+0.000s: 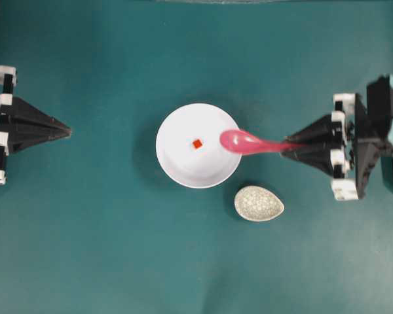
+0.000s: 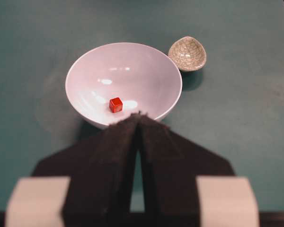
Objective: Grip the spoon and scoop the red block from the bowl with right arm.
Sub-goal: 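Lift the spoon and carry it over the white bowl, then lower the spoon bowl into the white bowl beside the red cube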
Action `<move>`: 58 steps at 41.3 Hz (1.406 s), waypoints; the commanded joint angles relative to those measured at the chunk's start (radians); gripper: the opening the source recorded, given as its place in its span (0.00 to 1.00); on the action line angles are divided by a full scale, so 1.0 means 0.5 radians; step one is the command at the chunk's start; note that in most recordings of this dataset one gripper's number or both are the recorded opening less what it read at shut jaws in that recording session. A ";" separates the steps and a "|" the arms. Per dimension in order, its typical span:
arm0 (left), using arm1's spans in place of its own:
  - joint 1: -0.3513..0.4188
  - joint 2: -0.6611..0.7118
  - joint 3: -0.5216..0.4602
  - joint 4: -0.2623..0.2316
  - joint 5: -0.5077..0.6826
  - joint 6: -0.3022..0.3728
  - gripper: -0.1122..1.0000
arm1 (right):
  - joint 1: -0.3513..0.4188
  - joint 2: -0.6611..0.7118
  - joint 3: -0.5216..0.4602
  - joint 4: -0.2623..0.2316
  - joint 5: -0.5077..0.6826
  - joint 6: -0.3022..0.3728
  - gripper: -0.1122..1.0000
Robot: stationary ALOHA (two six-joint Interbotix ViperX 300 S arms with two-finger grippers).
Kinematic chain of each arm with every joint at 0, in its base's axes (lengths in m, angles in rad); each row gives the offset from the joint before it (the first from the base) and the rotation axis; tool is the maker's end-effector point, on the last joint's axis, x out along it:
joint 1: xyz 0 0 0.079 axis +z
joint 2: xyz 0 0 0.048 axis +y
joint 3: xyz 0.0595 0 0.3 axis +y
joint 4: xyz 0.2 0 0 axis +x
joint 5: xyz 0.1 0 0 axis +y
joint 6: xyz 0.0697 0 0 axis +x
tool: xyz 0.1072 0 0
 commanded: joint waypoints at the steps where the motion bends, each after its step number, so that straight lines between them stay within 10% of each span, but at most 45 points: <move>1: -0.003 0.003 -0.055 0.003 -0.006 0.003 0.10 | -0.160 -0.021 -0.129 -0.012 0.212 -0.003 0.32; 19: -0.003 -0.064 -0.064 0.003 0.046 0.012 0.10 | -0.650 0.141 -0.534 -0.025 1.028 0.101 0.32; 37: -0.003 -0.141 -0.083 0.003 0.071 0.025 0.10 | -0.706 0.460 -0.798 -0.209 1.307 0.423 0.31; 48: -0.003 -0.150 -0.083 0.003 0.071 0.021 0.10 | -0.709 0.589 -0.936 -0.377 1.534 0.709 0.32; 58: -0.003 -0.150 -0.086 0.003 0.071 0.021 0.10 | -0.693 0.712 -1.138 -0.749 1.810 1.031 0.31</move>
